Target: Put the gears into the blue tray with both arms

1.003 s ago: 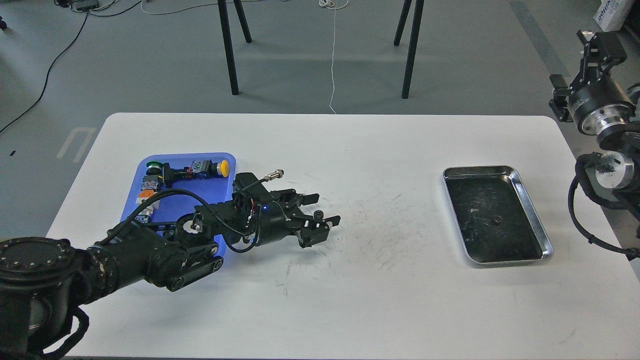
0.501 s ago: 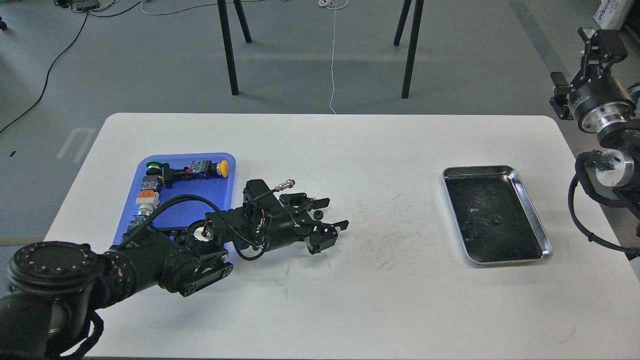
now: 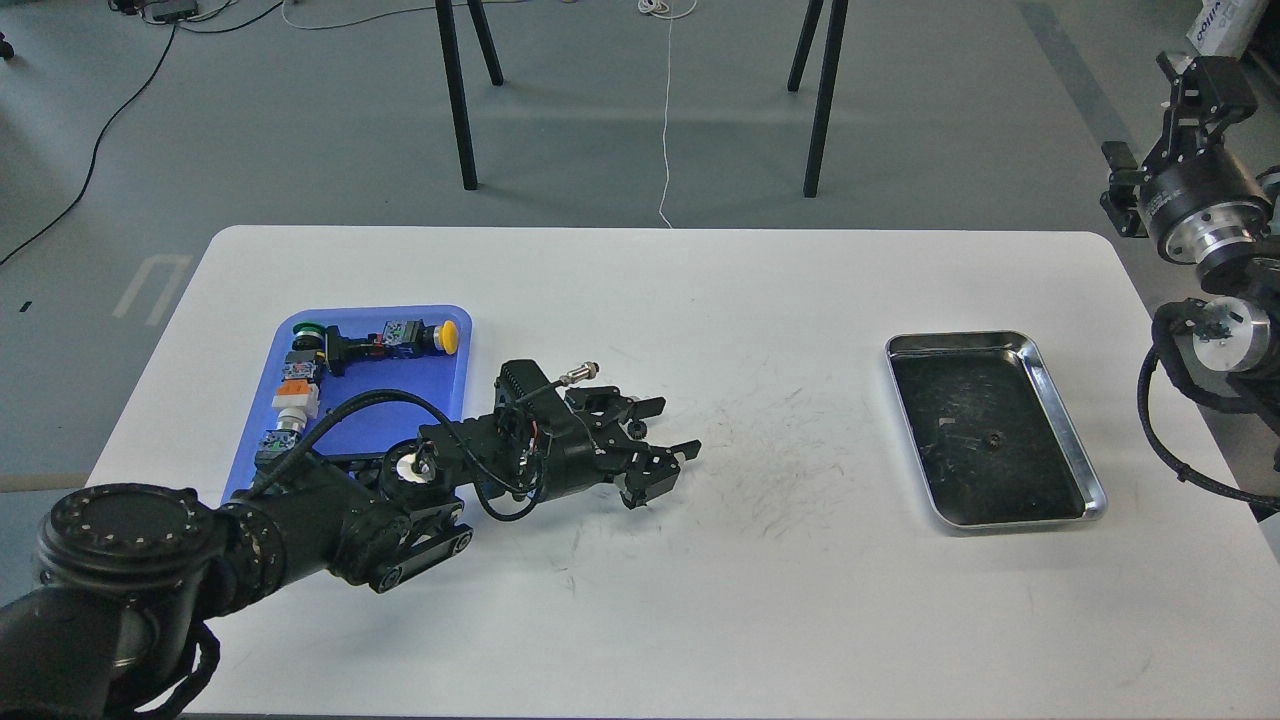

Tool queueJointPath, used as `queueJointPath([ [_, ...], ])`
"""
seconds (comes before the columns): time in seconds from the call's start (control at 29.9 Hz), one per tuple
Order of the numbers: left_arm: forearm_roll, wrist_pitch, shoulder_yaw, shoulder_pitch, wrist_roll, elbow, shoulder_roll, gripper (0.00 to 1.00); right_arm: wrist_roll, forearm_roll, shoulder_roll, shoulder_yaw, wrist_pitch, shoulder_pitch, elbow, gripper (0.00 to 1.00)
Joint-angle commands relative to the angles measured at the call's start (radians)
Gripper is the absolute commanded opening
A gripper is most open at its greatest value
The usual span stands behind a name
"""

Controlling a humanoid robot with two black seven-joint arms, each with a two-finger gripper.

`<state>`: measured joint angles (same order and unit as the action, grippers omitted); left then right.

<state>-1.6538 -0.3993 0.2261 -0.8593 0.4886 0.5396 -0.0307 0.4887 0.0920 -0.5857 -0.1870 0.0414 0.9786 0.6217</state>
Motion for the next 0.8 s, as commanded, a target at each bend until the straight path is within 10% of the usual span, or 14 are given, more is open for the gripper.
queueJointPath([
  [0.0,-0.003,-0.015,0.015,-0.004,0.000,-0.003,-0.003,0.67,0.000,0.000,0.000,0.001,0.000,0.012,0.000,0.98],
  [0.77,-0.006,-0.047,0.101,-0.017,0.000,-0.113,0.017,0.65,0.000,0.000,0.000,0.000,-0.002,0.032,0.004,0.98],
])
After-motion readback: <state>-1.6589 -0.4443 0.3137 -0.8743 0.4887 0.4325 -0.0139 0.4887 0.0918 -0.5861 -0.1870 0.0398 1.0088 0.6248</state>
